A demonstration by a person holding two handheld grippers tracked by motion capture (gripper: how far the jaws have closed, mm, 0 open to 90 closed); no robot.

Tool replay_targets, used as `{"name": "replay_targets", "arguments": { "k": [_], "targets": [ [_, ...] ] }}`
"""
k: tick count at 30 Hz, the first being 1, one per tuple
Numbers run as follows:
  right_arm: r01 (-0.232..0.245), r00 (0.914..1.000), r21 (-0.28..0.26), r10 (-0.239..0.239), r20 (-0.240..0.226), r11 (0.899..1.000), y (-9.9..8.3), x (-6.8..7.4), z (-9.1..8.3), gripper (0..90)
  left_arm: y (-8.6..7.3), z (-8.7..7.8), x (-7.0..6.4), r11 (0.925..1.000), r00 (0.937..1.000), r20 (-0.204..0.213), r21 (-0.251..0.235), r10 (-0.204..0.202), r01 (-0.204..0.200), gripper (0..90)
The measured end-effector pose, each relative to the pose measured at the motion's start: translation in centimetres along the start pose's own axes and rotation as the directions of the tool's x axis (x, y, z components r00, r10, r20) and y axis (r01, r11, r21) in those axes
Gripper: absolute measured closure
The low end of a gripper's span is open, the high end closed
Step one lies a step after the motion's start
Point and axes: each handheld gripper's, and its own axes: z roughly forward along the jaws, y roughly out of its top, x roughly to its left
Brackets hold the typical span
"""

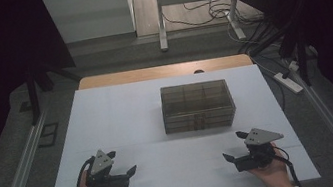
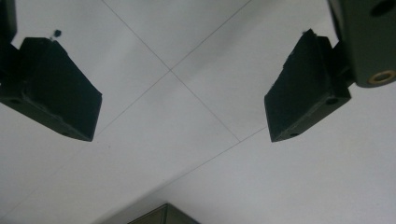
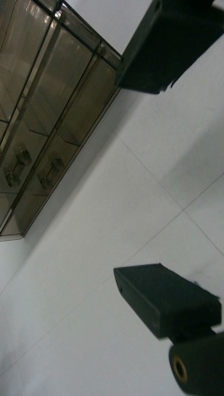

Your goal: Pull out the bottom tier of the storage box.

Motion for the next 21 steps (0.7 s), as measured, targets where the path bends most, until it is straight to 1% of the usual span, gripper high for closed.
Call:
{"name": "replay_targets", "arguments": {
  "k": [3, 6, 11, 12, 13, 21],
  "targets": [
    [0.014, 0.9999, 0.002, -0.014, 0.008, 1.000, 0.01, 0.09, 0.20, 11.3, -0.02, 0.05, 0.00, 1.0000, 1.0000, 0.000, 0.002, 0.000, 0.000, 10.3],
    [0.017, 0.9998, 0.008, -0.018, 0.013, 1.000, 0.02, 0.15, 0.34, 11.5, -0.03, 0.09, 0.00, 1.0000, 1.0000, 0.000, 0.004, 0.001, -0.001, 10.3],
    [0.049, 0.9984, 0.023, -0.050, 0.026, 0.999, 0.14, 0.44, 0.62, 11.8, -0.06, 0.17, -0.06, 1.0000, 1.0000, 0.004, 0.005, 0.007, -0.007, 10.3],
    [0.049, 0.9984, 0.023, -0.050, 0.026, 0.999, 0.14, 0.44, 0.62, 11.8, -0.06, 0.17, -0.06, 1.0000, 1.0000, 0.004, 0.005, 0.007, -0.007, 10.3],
    [0.063, 0.9975, 0.025, -0.064, 0.030, 0.998, 0.15, 0.48, 0.66, 11.8, -0.05, 0.18, -0.08, 1.0000, 1.0000, 0.003, 0.004, 0.007, -0.007, 10.3],
    [0.081, 0.9959, 0.043, -0.082, 0.039, 0.996, 0.20, 0.59, 0.95, 12.1, -0.05, 0.28, -0.08, 0.9999, 1.0000, 0.006, 0.009, 0.008, -0.008, 10.3]
  ]
}}
